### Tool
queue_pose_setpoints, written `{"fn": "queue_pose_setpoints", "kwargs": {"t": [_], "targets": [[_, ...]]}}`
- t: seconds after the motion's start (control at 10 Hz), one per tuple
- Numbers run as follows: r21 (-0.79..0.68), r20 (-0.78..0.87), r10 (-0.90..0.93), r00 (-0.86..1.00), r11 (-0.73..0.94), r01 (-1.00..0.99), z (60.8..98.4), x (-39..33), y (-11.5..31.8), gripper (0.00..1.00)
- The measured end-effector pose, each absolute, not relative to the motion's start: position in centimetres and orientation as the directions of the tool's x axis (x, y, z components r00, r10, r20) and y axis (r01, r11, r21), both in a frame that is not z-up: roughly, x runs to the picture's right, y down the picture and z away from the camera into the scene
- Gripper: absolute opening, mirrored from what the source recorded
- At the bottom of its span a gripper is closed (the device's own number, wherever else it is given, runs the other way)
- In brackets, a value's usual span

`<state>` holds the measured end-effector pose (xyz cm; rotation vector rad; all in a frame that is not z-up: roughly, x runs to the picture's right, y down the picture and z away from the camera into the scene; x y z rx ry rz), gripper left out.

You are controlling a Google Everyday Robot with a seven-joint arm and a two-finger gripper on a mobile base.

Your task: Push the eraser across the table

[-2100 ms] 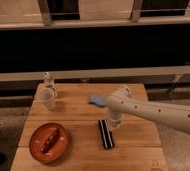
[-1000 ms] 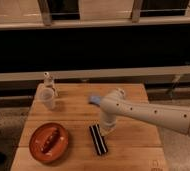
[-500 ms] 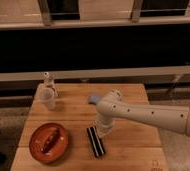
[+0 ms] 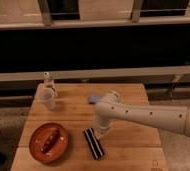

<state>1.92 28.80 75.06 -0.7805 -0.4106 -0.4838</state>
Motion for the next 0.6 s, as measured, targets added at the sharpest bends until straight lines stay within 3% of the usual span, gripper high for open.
{"fn": "queue_pose_setpoints", "kwargs": {"t": [0.6], "targets": [[-0.546, 0.547, -0.287, 0.787, 0.591, 0.594, 75.03, 1.62, 28.75, 0.0]]}}
